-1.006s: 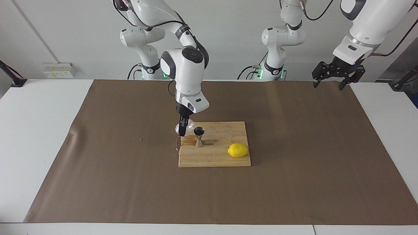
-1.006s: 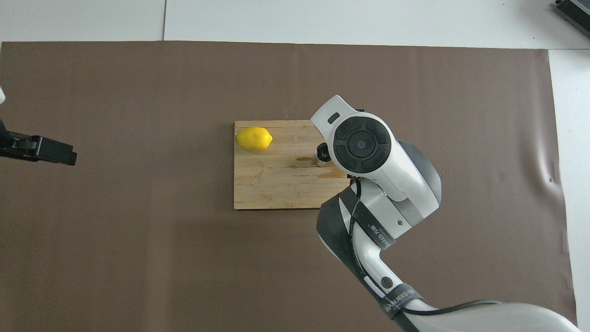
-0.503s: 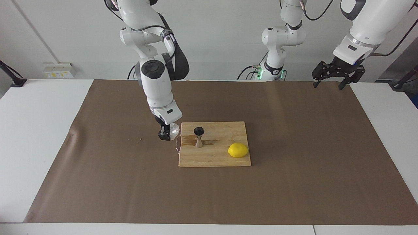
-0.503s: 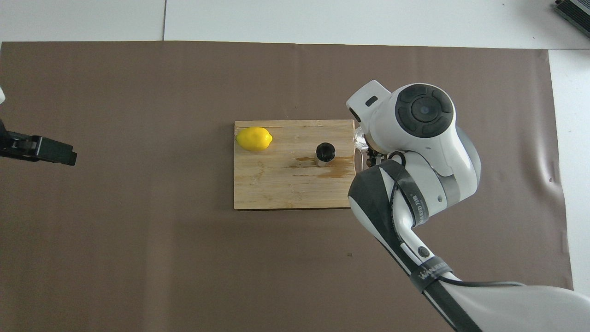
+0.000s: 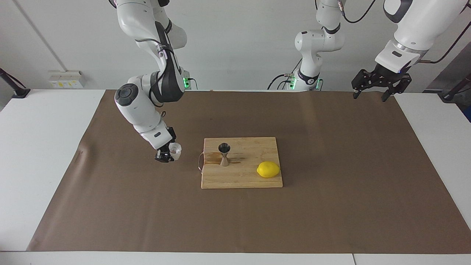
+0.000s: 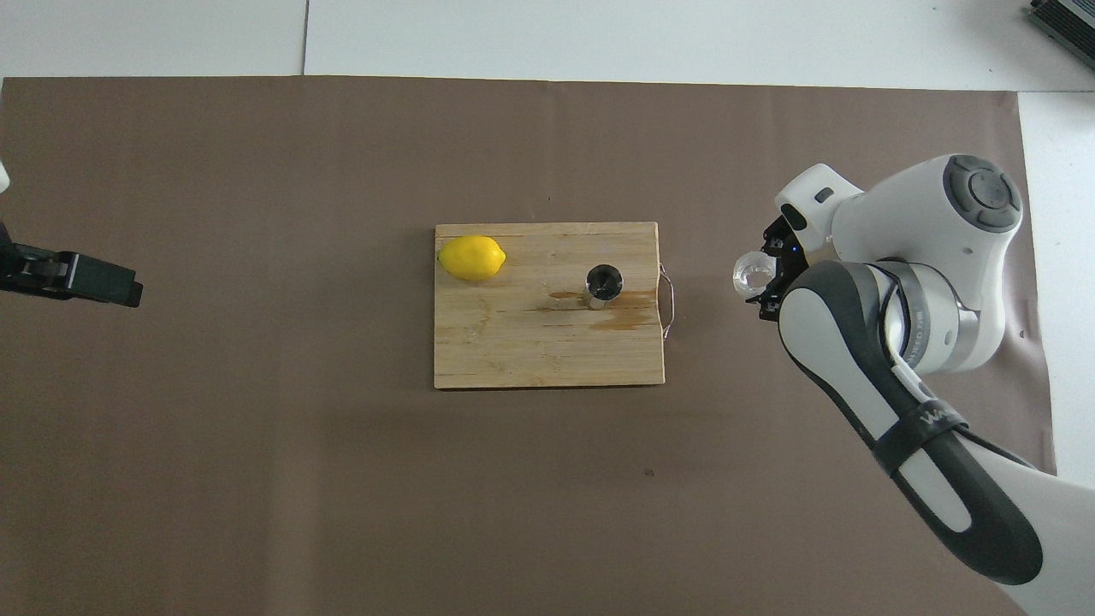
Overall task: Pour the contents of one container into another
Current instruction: 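Carry the clear glass back to its starting spot with the right gripper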
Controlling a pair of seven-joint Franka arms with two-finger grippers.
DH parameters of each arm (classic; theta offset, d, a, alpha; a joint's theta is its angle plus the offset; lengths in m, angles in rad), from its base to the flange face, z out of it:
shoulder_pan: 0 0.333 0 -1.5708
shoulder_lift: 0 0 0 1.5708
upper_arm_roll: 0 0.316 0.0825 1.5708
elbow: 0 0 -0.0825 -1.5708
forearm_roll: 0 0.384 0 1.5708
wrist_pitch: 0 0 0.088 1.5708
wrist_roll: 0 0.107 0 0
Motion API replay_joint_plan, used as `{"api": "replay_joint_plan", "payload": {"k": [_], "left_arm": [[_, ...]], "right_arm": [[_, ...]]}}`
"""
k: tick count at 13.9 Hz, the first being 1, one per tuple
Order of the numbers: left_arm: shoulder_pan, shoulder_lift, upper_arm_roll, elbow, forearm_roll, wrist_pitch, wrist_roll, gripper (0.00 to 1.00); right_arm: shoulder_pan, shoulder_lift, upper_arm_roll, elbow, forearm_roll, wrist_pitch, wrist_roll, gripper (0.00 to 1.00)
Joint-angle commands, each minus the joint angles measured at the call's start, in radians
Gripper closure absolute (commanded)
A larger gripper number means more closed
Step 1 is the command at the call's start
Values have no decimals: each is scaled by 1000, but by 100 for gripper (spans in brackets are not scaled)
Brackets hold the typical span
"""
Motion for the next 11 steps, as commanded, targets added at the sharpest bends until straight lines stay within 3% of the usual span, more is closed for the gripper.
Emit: {"api": "replay_joint_plan", "payload": {"k": [1,6,11], "left_arm": [[5,-20,-1,-27,-8,13,-7,0],[5,-20,-1,-27,-8,13,-7,0],[5,-20,-1,-27,-10,13,-7,0]], "right_arm": [[-54,-52,14,-89,73,34,-82,95],[-129,-68,12,-233,211,138,-298,95],[-177,-68,12,-271,236,146,-397,95]]}}
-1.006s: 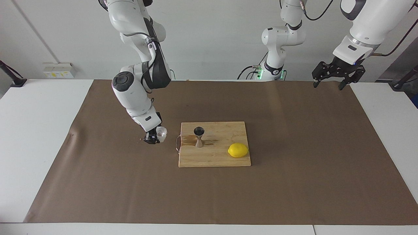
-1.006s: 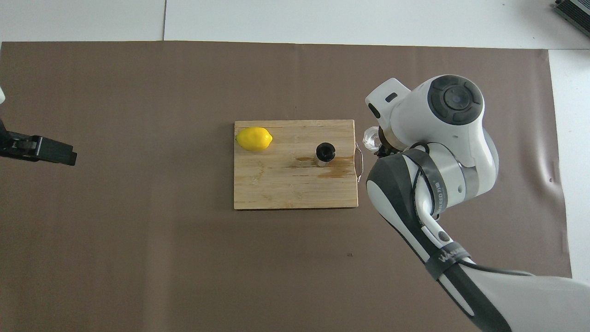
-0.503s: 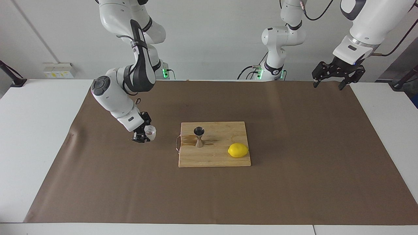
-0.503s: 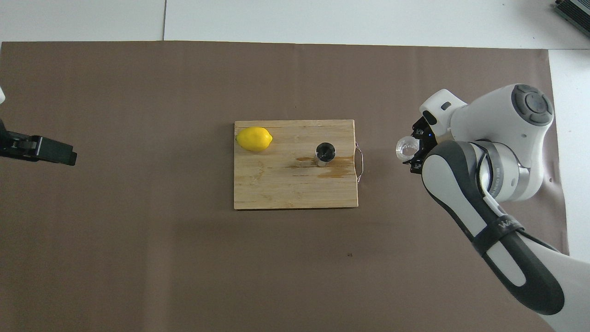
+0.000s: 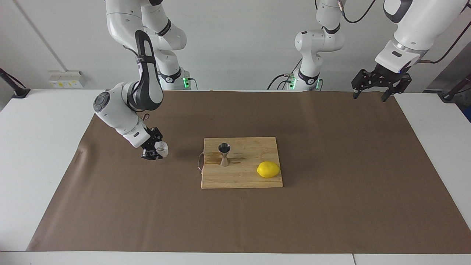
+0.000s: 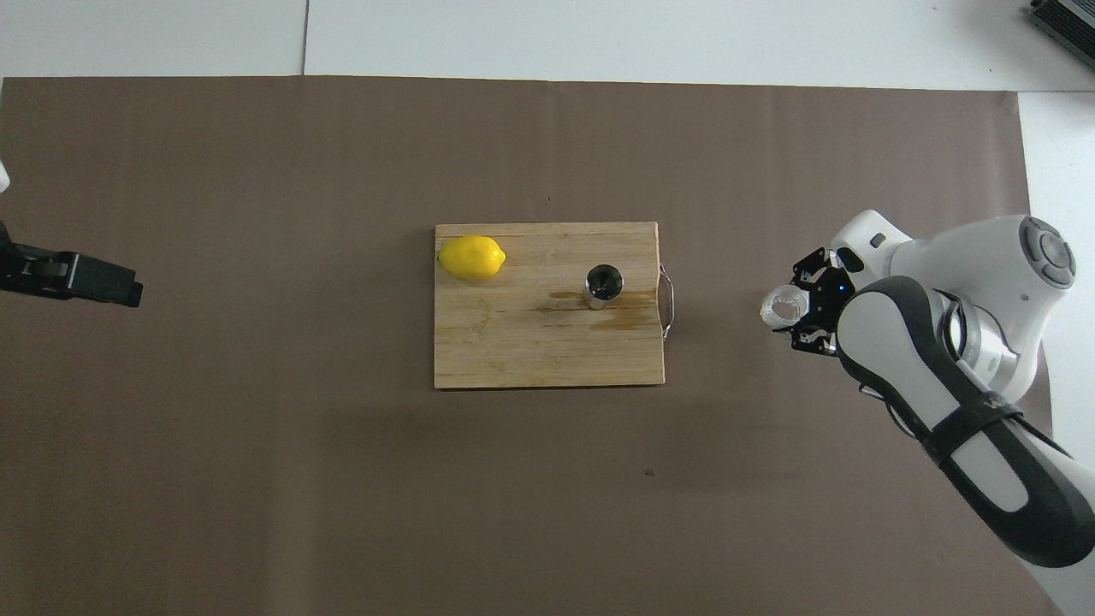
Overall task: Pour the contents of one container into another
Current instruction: 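Carry the clear glass back to its starting spot with the right gripper, then lower the clear glass onto the table and open the right gripper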
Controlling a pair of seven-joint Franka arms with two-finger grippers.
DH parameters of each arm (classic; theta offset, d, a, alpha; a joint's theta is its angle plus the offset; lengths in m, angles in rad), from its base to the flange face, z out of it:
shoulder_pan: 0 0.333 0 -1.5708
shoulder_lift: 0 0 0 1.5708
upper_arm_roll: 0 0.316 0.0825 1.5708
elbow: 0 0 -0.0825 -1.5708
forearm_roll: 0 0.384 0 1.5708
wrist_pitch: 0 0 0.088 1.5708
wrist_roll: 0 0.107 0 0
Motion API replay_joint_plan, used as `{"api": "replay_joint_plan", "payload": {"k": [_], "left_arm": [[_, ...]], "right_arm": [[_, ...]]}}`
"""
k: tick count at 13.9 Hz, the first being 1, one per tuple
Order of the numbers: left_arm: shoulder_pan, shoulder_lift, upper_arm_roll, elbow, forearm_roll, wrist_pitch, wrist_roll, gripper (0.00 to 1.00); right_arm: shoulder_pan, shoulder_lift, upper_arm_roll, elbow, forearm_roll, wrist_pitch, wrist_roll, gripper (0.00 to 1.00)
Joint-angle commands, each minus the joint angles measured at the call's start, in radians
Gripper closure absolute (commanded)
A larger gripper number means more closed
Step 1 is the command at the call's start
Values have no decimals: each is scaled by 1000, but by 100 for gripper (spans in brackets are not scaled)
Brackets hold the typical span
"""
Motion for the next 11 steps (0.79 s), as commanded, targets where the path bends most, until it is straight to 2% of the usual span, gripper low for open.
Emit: {"api": "replay_joint_plan", "payload": {"k": [1,4,5,7,8,9,10,11], "left_arm": [[5,-20,0,-27,-8,13,-7,0],[5,-20,-1,-27,-8,13,-7,0],[5,-20,-1,-27,-8,13,-5,0],[5,-20,-1,-27,-8,13,-7,0],[5,-20,0,-27,-10,13,-7,0],[5,-20,-1,-27,-10,13,-7,0],[5,-20,0,-27,-10,13,-7,0],[5,-20,-1,-27,-8,13,-5,0]], "right_arm": [[-28,-38,13,-49,42,17,-71,95],[-44,-13,13,-51,56,50,-125,94],[-44,-10,13,-51,66,61,-128,89],[-44,-10,11,-51,72,78,-146,88],[-42,-10,11,-52,72,79,-147,83],[-42,-10,11,-54,72,81,-144,65],[-42,-10,11,-54,74,81,-140,35],[-42,-10,11,-54,72,79,-140,20]]}}
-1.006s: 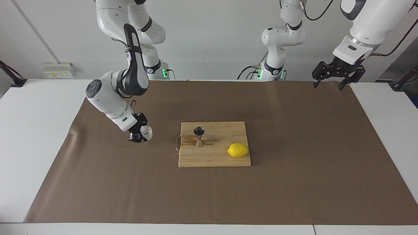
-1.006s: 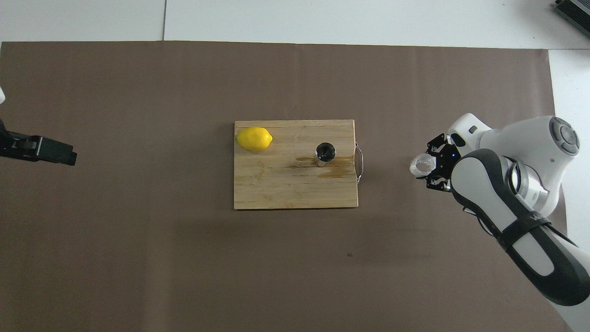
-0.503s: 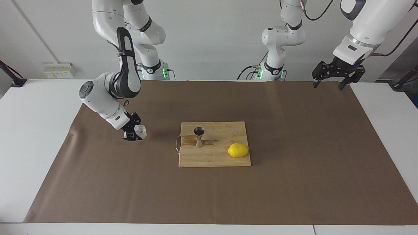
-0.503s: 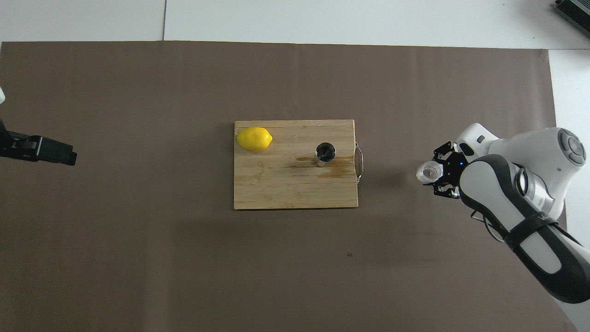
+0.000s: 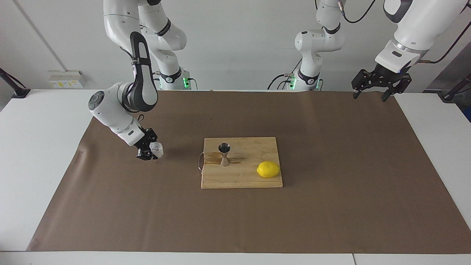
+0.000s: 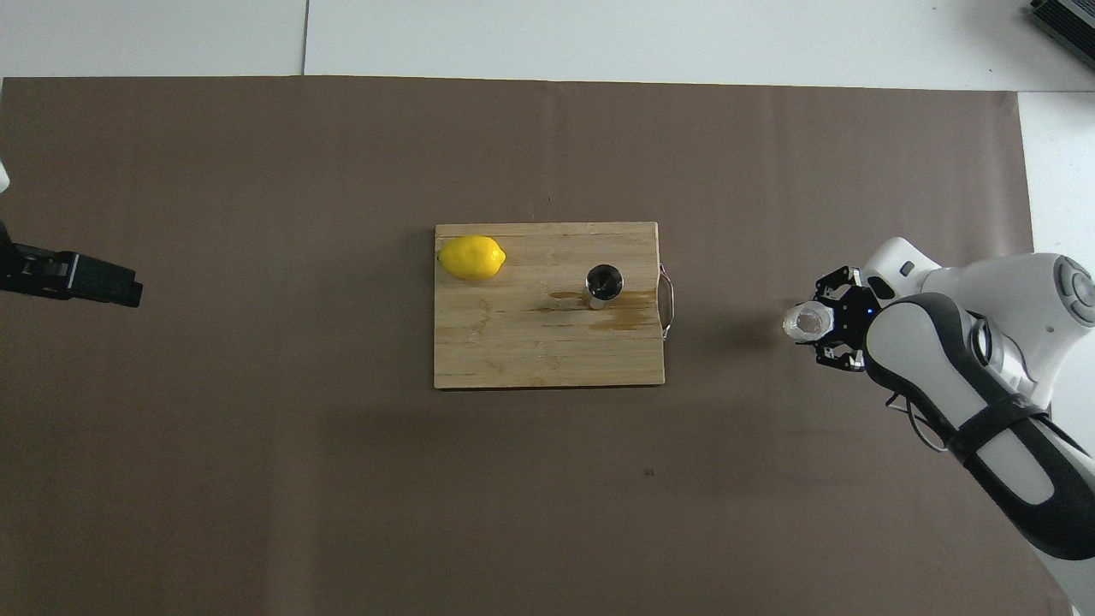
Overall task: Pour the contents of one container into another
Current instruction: 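Lower the clear glass onto the table and open the right gripper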
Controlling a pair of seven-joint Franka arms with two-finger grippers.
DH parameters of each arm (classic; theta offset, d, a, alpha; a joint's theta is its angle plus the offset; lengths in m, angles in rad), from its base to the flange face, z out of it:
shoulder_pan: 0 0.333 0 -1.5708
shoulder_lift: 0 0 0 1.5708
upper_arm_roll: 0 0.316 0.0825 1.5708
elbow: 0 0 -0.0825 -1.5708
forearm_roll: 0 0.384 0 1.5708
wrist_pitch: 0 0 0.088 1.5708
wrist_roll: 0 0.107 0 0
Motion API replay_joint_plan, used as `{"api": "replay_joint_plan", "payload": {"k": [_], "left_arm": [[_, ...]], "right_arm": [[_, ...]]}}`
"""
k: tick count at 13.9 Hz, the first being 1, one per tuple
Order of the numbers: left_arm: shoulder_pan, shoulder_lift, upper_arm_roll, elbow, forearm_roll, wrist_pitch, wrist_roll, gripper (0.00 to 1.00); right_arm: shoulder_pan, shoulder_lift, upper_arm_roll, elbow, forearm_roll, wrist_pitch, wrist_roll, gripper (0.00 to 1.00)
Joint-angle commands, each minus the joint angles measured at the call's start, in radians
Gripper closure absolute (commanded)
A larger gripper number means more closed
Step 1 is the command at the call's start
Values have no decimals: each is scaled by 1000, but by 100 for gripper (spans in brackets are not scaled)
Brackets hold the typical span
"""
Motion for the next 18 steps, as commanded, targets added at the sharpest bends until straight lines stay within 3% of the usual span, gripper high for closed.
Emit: {"api": "replay_joint_plan", "payload": {"k": [1,5,7,10,15,18], "left_arm": [[5,-20,-1,-27,-8,13,-7,0],[5,-20,0,-27,-8,13,-7,0],[5,-20,-1,-27,-8,13,-7,0],[5,-20,-1,-27,-10,13,-7,0],[5,-20,0,-27,-8,13,-5,0],[5,-20,-1,-27,-8,13,-5,0]], "right_arm": [[-13,-7,11,-16,33,19,-31,14],[-10,-15,11,-15,31,14,-25,9],[-2,-30,11,-12,31,8,-14,0],[1,-88,9,-10,30,-50,63,0],[10,-197,14,11,-100,-125,389,0],[27,-233,17,104,-237,-255,735,0]]}}
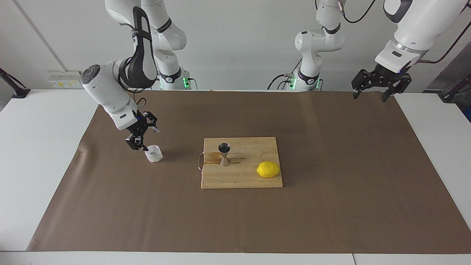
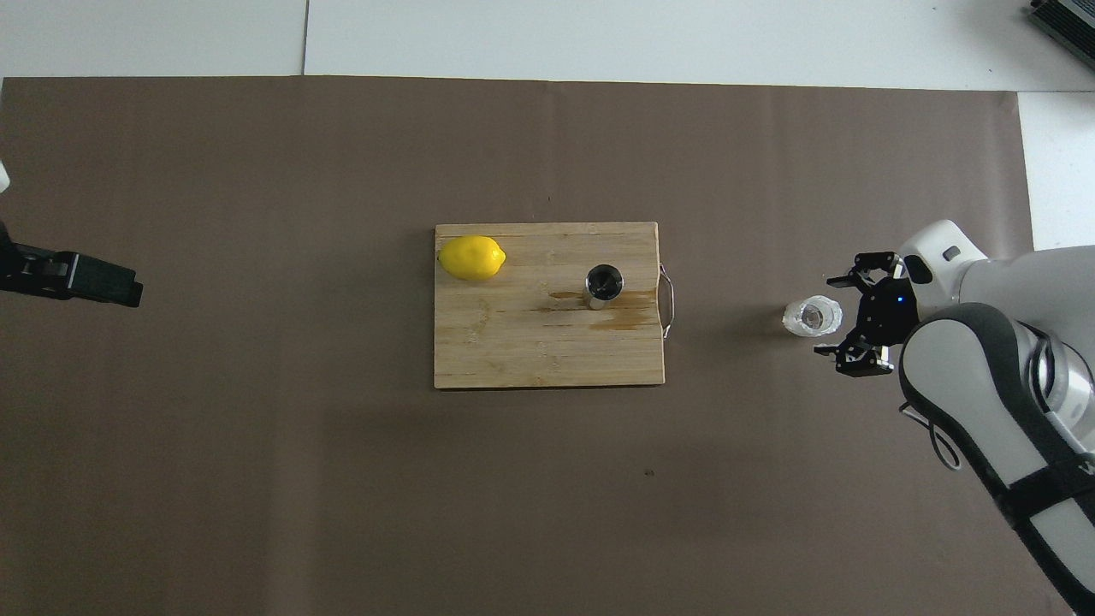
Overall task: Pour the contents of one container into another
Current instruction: 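Lower the clear glass onto the table and open the right gripper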
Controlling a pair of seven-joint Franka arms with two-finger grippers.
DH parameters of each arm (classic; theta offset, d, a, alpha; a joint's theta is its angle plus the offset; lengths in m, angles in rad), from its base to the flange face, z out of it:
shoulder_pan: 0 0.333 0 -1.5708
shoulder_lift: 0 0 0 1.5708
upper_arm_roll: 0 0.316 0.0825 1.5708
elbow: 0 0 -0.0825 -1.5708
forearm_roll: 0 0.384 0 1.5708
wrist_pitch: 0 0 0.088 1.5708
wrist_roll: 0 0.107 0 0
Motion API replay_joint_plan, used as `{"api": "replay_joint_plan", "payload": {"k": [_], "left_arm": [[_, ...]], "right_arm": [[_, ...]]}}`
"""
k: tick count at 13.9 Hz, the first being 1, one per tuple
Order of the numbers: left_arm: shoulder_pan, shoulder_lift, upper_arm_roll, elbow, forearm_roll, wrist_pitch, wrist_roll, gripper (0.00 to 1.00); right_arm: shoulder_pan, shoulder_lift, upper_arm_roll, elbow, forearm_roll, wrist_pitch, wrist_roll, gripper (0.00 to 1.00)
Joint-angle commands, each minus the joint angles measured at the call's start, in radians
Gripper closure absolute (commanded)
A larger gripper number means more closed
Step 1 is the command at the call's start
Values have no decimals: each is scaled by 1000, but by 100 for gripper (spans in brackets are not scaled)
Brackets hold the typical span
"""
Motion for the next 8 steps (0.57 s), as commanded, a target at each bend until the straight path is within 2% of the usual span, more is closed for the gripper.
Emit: {"api": "replay_joint_plan", "payload": {"k": [1,4,8], "left_arm": [[5,-20,-1,-27,-8,13,-7,0],[5,-20,0,-27,-8,13,-5,0],[5,-20,-1,-27,-8,13,-7,0]], "right_arm": [[2,-20,10,106,-116,-141,320,0],[37,-1,33,244,-221,-226,495,0],[49,36,35,401,-227,-332,898,0]]}}
